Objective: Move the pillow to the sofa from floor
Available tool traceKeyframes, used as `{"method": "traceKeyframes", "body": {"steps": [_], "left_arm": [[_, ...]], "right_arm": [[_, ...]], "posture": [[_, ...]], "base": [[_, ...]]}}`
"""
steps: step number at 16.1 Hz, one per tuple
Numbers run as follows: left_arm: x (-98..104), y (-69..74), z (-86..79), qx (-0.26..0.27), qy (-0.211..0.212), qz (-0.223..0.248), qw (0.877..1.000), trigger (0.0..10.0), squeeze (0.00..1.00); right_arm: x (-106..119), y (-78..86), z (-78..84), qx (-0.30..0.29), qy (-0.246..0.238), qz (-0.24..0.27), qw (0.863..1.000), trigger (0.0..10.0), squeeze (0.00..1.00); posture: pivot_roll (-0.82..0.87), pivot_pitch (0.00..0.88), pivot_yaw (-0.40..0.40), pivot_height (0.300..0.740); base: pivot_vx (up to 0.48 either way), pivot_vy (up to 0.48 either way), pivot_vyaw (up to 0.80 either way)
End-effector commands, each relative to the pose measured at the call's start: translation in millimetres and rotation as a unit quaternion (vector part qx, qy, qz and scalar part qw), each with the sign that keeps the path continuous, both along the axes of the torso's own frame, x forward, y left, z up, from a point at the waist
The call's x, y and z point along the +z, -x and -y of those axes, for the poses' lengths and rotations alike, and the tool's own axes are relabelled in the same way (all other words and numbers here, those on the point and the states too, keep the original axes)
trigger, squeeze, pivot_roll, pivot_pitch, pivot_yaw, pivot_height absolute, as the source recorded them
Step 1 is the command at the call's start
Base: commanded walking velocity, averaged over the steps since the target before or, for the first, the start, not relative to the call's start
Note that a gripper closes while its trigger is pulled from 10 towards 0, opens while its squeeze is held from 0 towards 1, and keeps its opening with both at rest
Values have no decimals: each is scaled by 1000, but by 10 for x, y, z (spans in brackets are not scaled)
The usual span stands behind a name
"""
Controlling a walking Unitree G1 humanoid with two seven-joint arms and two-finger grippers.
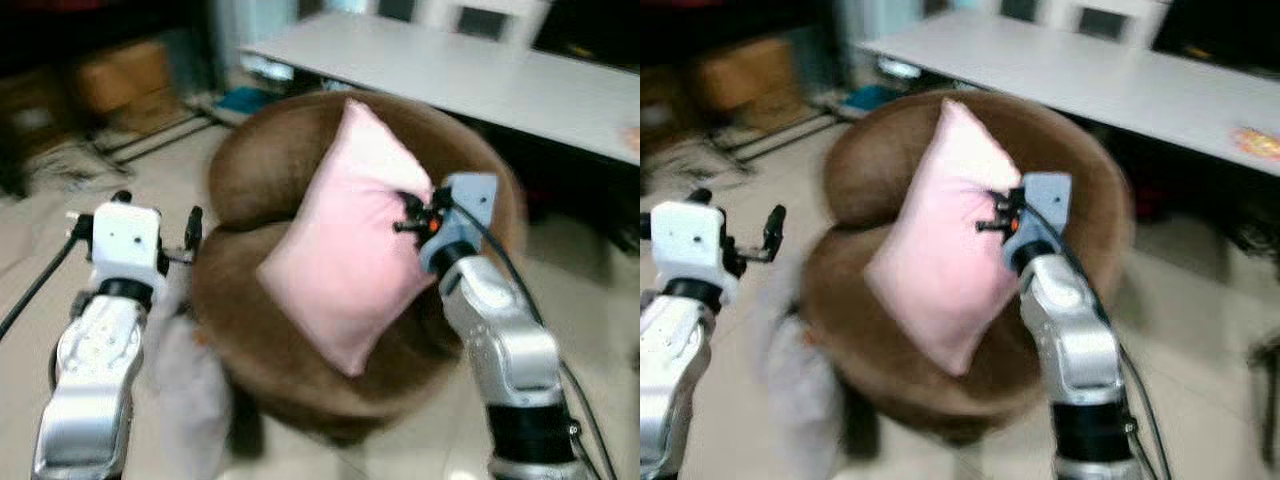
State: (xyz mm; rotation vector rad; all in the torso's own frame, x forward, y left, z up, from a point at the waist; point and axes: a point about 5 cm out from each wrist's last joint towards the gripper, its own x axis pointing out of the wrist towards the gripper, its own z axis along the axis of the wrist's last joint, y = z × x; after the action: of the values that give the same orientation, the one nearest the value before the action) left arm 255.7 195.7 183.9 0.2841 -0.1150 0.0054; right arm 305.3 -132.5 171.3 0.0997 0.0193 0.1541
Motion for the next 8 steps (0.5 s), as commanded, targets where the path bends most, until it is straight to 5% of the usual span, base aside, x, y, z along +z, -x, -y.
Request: {"method": "traceKeyframes", "body": {"steps": [1, 8], "left_arm": [[-6, 11, 17, -6, -4, -1, 1000, 10000, 0], [-11, 7, 16, -8, -7, 1, 1000, 10000, 0]], "right_arm": [[142, -12, 33, -8, -7, 34, 999, 10000, 0], [146, -15, 11, -3, -7, 37, 999, 10000, 0]], "posture": [[14, 0, -10, 740], [17, 0, -15, 740]], "base": [[247, 0, 0], [244, 0, 0]]}}
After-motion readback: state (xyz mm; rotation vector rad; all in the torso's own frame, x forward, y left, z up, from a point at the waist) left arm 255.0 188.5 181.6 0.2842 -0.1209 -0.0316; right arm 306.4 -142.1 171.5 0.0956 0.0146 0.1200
